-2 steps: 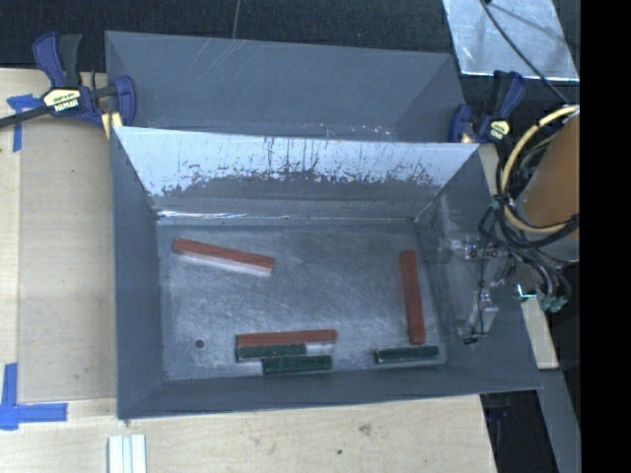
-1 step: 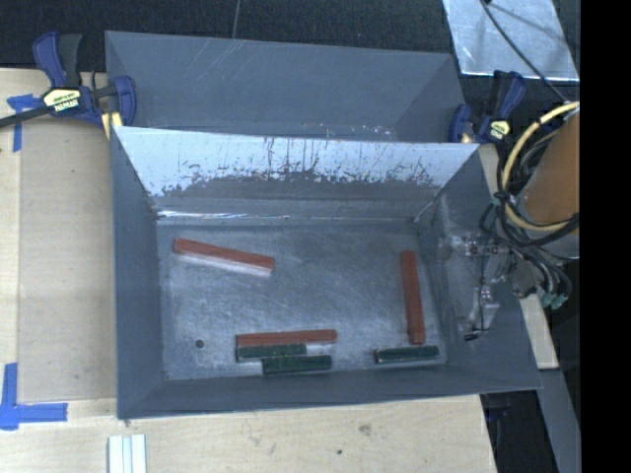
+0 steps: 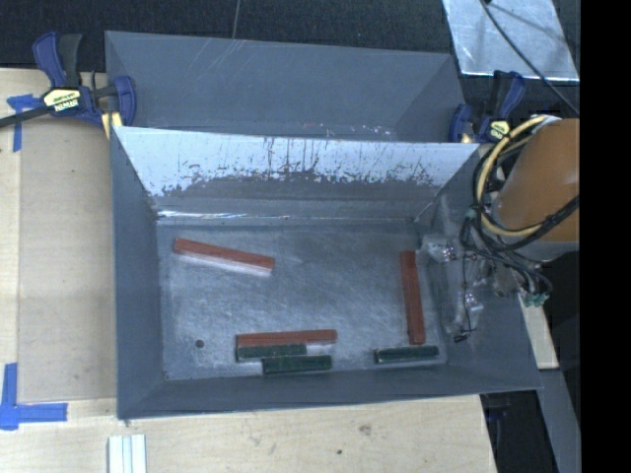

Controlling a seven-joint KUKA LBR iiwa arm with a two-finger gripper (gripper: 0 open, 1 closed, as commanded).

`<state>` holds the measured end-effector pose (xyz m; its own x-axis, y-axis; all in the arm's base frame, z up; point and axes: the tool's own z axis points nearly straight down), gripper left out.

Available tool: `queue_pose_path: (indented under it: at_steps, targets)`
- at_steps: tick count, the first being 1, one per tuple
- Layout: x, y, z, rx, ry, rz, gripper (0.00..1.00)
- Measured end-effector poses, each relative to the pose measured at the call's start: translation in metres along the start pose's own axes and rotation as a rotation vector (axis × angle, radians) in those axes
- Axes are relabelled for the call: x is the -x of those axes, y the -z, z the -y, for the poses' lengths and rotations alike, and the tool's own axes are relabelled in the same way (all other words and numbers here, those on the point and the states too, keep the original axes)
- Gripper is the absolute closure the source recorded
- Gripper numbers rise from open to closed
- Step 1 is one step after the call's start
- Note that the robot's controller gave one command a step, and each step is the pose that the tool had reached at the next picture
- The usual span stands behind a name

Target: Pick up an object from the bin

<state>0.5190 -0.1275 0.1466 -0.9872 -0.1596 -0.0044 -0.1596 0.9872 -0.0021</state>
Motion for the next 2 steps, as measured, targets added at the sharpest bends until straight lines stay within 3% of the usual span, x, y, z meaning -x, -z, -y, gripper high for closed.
queue_pose_path:
  at_steps: [1,2]
  targets:
    - [0.030,-0.026,0.001,0.001,0.330,-0.001,0.00]
    - [0.042,-0.033,0.000,-0.002,0.496,0.003,0.00]
